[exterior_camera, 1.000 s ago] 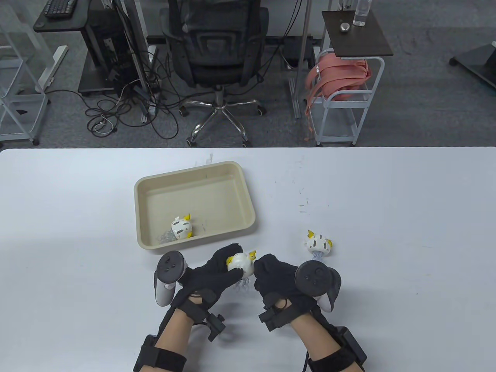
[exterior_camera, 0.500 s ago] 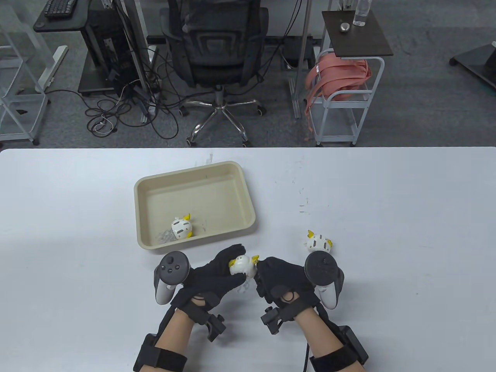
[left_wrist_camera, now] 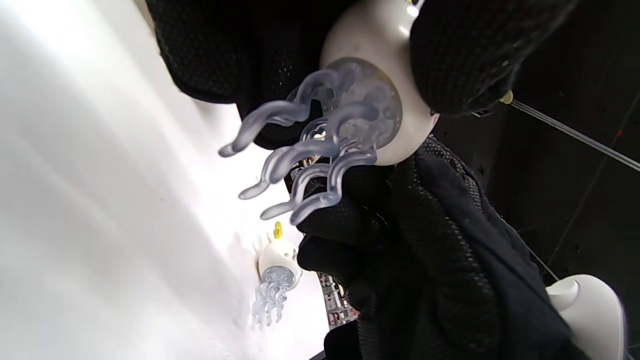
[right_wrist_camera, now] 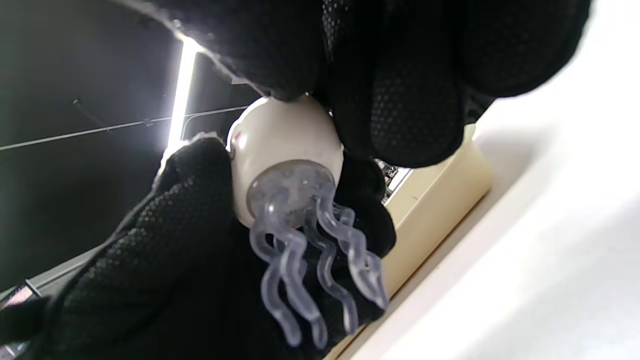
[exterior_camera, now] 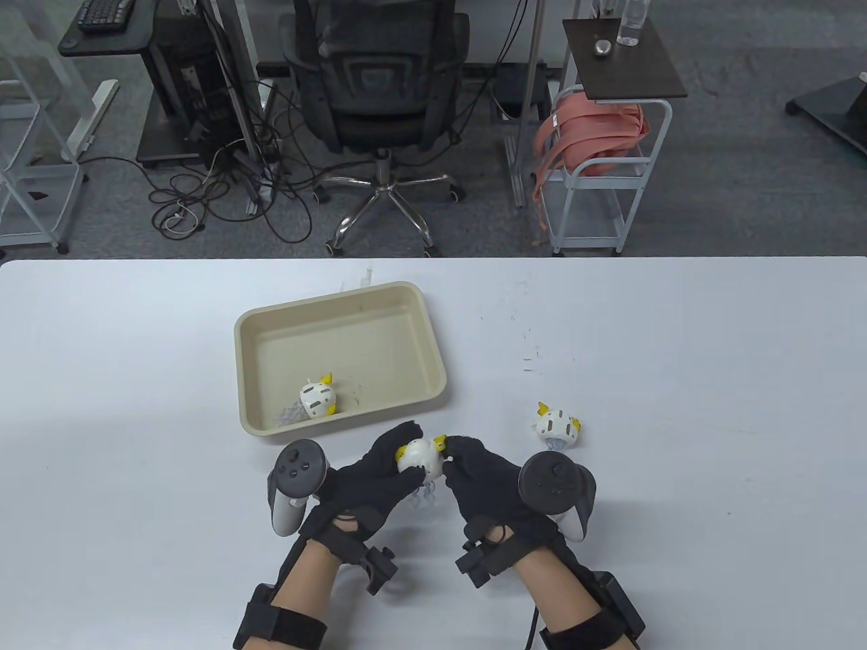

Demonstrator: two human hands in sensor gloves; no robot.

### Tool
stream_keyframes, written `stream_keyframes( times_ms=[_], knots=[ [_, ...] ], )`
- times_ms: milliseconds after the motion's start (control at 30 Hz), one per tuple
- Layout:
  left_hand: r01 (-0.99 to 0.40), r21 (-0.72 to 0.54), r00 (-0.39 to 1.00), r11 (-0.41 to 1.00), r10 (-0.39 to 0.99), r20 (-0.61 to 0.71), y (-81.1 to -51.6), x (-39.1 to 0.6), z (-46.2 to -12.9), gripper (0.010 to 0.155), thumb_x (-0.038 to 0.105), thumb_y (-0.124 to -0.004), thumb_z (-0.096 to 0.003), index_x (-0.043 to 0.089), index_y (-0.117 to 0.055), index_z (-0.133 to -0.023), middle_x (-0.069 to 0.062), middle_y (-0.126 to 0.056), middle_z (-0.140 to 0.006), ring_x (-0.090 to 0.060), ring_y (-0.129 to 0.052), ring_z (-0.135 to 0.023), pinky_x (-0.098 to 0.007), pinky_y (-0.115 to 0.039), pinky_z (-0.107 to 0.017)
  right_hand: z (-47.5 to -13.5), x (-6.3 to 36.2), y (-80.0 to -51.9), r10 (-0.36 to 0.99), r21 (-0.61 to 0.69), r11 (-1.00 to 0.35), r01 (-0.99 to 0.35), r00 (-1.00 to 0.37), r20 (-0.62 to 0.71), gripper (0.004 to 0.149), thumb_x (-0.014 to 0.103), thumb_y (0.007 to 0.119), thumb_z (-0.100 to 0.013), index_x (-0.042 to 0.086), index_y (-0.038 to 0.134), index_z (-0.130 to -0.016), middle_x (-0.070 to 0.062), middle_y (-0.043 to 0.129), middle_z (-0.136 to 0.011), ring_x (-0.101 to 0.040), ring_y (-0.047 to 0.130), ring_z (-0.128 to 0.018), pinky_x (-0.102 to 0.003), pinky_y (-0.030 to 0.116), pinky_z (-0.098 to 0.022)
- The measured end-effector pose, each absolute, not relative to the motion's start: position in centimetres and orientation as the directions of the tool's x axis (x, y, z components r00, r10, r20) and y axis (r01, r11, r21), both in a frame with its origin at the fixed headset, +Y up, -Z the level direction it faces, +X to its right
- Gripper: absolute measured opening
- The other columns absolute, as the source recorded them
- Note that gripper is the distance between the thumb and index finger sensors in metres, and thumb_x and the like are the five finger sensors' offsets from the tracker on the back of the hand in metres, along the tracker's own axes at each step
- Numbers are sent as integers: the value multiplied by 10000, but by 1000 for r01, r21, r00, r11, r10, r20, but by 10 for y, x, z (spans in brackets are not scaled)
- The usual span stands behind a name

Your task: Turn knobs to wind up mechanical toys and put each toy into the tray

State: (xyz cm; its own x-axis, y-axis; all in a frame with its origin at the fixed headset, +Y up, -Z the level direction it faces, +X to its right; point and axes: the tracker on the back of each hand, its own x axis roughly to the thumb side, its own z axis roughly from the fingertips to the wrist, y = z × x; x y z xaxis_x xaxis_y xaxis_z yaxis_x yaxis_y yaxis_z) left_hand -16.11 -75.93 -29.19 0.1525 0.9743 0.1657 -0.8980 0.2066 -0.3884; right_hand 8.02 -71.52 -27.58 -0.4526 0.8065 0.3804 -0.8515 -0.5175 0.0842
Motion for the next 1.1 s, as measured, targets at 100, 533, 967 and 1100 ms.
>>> stream_keyframes(
  times_ms=[100, 533, 967, 1100],
  knots=[
    [-901, -409, 101, 147, 986, 134, -762, -162, -293, 721, 482, -824, -484, 215, -554, -1097, -161, -868, -951, -251, -1030, -698, -439, -821, -602, -272, 77, -712, 734, 34, -585, -810, -511, 448, 485, 218, 763, -497, -85, 714, -872, -232, 924, -738, -324, 946, -516, -529, 765, -417],
    [-871, -458, 111, 179, 979, 172, -762, -155, -294, 710, 445, -845, -478, 304, -541, -1104, -95, -800, -1043, -265, -963, -816, -470, -750, -681, -278, 90, -716, 803, 18, -530, -848, -496, 330, 433, 317, 760, -468, -82, 902, -558, -60, 1050, -304, -116, 988, -104, -369, 853, -111],
    [-863, -452, 148, 226, 968, 201, -760, -157, -295, 709, 428, -854, -466, 326, -549, -1098, -81, -796, -1054, -263, -960, -827, -464, -752, -684, -279, 94, -722, 869, 49, -450, -892, -425, 252, 442, 331, 786, -486, -84, 911, -568, -96, 1058, -313, -144, 994, -115, -384, 848, -124],
    [-871, -437, 156, 224, 970, 185, -762, -158, -295, 709, 433, -840, -472, 295, -546, -1102, -108, -807, -1037, -270, -976, -796, -463, -767, -663, -275, 91, -717, 849, 11, -457, -889, -433, 302, 446, 270, 823, -484, -76, 830, -766, -191, 1016, -556, -253, 998, -330, -464, 823, -275]
  ],
)
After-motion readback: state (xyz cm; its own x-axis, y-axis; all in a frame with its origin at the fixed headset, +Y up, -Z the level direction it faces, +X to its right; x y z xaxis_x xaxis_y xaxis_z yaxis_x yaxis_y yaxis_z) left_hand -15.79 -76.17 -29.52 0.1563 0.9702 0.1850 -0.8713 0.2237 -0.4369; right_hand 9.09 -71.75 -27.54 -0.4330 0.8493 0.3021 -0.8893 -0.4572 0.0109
